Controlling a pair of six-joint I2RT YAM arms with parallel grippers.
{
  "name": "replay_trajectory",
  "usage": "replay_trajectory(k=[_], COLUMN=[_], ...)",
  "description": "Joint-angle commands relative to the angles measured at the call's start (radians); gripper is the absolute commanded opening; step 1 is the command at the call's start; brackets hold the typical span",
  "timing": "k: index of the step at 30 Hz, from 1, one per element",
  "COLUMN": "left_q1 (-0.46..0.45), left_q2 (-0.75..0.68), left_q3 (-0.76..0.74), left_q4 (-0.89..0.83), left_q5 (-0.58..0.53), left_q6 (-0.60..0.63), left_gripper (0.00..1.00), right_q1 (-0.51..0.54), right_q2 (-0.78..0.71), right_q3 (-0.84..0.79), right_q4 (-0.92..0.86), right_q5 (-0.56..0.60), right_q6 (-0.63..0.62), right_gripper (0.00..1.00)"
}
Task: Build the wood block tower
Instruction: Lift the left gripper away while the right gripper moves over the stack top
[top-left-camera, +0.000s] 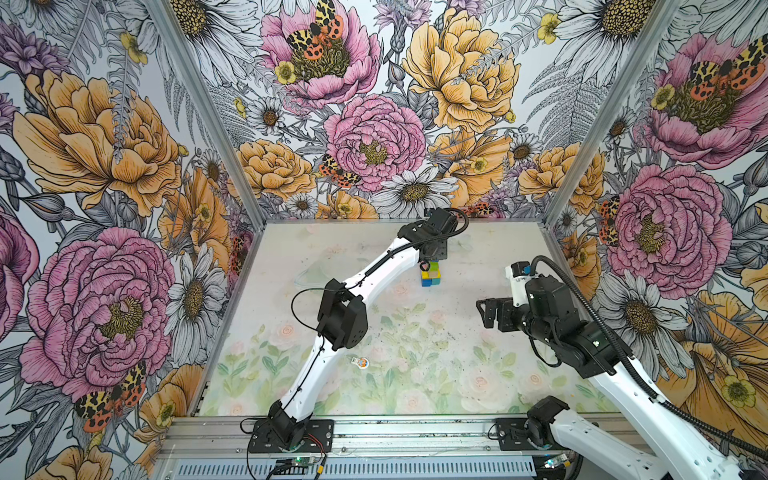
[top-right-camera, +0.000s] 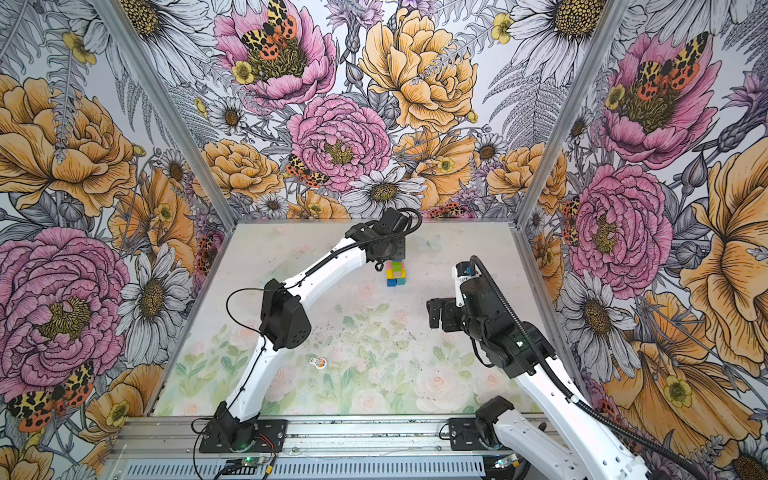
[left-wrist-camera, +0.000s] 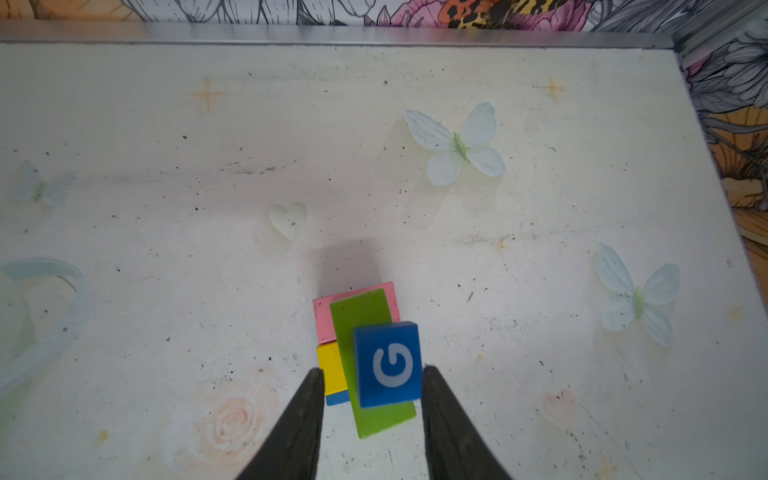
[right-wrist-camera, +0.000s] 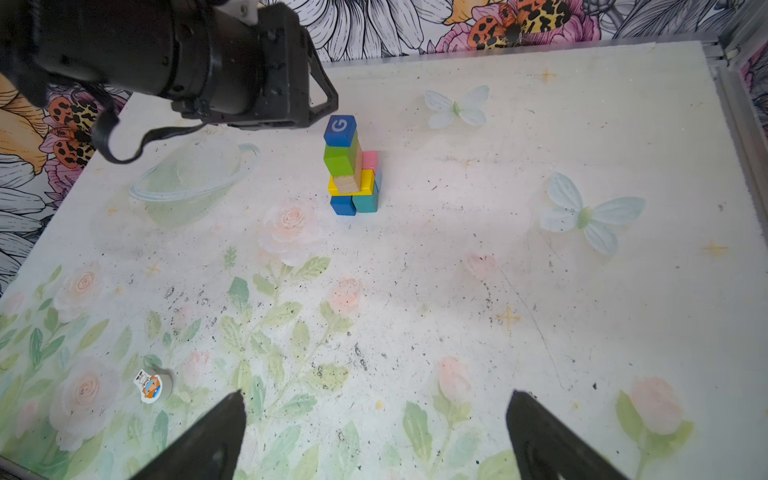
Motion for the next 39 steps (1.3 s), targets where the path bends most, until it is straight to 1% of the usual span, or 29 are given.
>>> replay_trajectory(k=[1, 3, 5, 8, 12, 13, 14, 16, 18, 20, 21, 24, 28, 30, 33, 39], left_q1=[-0.005, -0.003, -0.002, -0.002, 0.006, 0.012, 0.019, 0.030, 0.033, 0.033, 0.031, 0.022, 0.016, 0.017, 0.024, 0.052], left_q2=[-0.162, -0.221, -0.296, -0.439, -0.719, -0.792, -0.851, -0.981, -1.084, -1.164, -1.196, -1.256, -1.293, -1.306, -1.316, -1.324], left_q3=[0.033, -0.009, -0.082, -0.274, -0.668, -0.768, -0.847, -1.013, -1.140, -1.235, -1.278, -1.363, -1.432, -1.458, -1.473, -1.477], left_q4=[0.007, 0.008, 0.011, 0.056, 0.223, 0.266, 0.293, 0.352, 0.381, 0.393, 0.393, 0.394, 0.404, 0.419, 0.429, 0.428], left_q5=[-0.064, -0.085, -0.111, -0.144, -0.155, -0.153, -0.146, -0.120, -0.104, -0.079, -0.057, -0.014, 0.009, 0.008, 0.006, 0.021], left_q6=[0.062, 0.095, 0.112, 0.129, 0.121, 0.110, 0.097, 0.083, 0.075, 0.071, 0.072, 0.080, 0.085, 0.093, 0.112, 0.141], left_gripper=[0.42, 0.44, 0.45, 0.48, 0.66, 0.69, 0.72, 0.79, 0.88, 0.98, 0.99, 0.99, 0.99, 0.99, 0.99, 0.99], right_q1=[-0.007, -0.007, -0.005, -0.004, 0.001, 0.000, 0.003, 0.005, 0.006, 0.004, 0.004, 0.003, -0.005, -0.008, -0.010, -0.028], right_q2=[0.020, 0.040, 0.073, 0.152, 0.295, 0.334, 0.369, 0.450, 0.530, 0.613, 0.656, 0.783, 0.922, 0.991, 1.077, 1.195], right_q3=[0.063, 0.081, 0.103, 0.141, 0.220, 0.247, 0.270, 0.331, 0.390, 0.461, 0.499, 0.618, 0.751, 0.815, 0.901, 1.019], right_q4=[0.014, 0.014, 0.014, 0.016, 0.015, 0.016, 0.016, 0.014, 0.010, 0.003, -0.007, -0.040, -0.079, -0.100, -0.134, -0.187], right_q5=[0.000, -0.003, -0.010, -0.028, -0.038, -0.036, -0.032, -0.025, -0.016, -0.005, 0.001, 0.015, 0.009, -0.005, -0.015, -0.008], right_q6=[0.013, 0.014, 0.016, 0.025, 0.037, 0.039, 0.040, 0.038, 0.034, 0.027, 0.023, 0.009, 0.000, -0.001, -0.003, -0.001], right_gripper=[1.00, 1.00, 0.99, 0.93, 0.77, 0.73, 0.70, 0.67, 0.67, 0.66, 0.67, 0.67, 0.66, 0.63, 0.59, 0.58])
